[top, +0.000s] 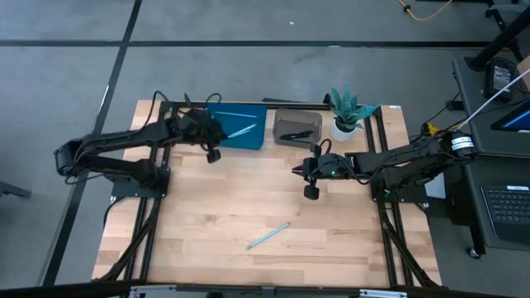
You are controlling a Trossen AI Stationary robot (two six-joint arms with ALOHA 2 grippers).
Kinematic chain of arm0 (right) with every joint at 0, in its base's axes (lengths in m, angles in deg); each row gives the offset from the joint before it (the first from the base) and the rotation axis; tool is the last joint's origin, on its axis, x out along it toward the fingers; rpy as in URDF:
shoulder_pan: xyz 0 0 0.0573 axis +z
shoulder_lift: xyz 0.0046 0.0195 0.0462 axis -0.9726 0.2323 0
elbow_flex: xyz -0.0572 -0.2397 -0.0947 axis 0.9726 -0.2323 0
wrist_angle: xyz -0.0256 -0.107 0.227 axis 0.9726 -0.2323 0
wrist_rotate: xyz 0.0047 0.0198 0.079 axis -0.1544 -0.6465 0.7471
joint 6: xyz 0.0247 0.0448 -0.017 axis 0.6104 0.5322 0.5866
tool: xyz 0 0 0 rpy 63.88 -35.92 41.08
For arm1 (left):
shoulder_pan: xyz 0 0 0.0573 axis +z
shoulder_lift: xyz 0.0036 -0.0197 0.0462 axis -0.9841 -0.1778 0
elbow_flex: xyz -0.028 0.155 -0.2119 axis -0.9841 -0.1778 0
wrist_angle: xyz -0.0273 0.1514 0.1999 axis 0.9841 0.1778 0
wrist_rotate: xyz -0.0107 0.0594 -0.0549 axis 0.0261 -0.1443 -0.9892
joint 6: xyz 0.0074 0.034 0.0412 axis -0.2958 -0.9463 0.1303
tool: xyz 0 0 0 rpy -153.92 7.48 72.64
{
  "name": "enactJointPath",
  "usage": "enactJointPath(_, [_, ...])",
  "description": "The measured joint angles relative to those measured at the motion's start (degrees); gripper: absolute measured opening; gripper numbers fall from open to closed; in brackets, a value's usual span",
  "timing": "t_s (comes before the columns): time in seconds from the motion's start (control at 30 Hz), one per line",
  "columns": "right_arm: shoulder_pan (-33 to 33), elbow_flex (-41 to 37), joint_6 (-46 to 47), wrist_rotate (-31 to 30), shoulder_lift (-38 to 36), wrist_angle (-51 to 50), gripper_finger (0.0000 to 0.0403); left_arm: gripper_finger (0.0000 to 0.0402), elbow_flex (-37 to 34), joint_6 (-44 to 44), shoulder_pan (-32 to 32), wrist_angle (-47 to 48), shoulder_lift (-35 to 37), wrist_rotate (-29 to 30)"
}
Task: Sort pens & pencils
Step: Put the light green pencil into the blue bin
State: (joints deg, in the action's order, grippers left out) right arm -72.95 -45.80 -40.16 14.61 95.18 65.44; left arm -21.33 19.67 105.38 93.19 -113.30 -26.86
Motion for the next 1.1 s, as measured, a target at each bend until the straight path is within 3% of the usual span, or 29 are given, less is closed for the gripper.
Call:
enactJointPath(0.27, [0.00,0.00,-0.23,0.00,0.00,0.47,0.0037,0.0015,-0.05,-5.31,9.29,-3.19,-4.09,-6.46])
enactJointPath(0.57, [0.00,0.00,-1.14,-0.02,0.00,0.50,0.0037,0.0015,0.05,-9.73,17.18,-5.73,-11.63,-7.65])
enactJointPath(0.77, [-0.04,-0.02,-1.32,-0.02,0.00,0.52,0.0037,0.0015,2.21,-10.02,19.06,-5.02,-15.33,-9.13])
enactJointPath(1.1, [-0.04,-0.02,-1.47,-0.02,0.00,0.49,0.0037,0.0015,8.50,-12.39,18.47,5.82,-21.34,-8.89])
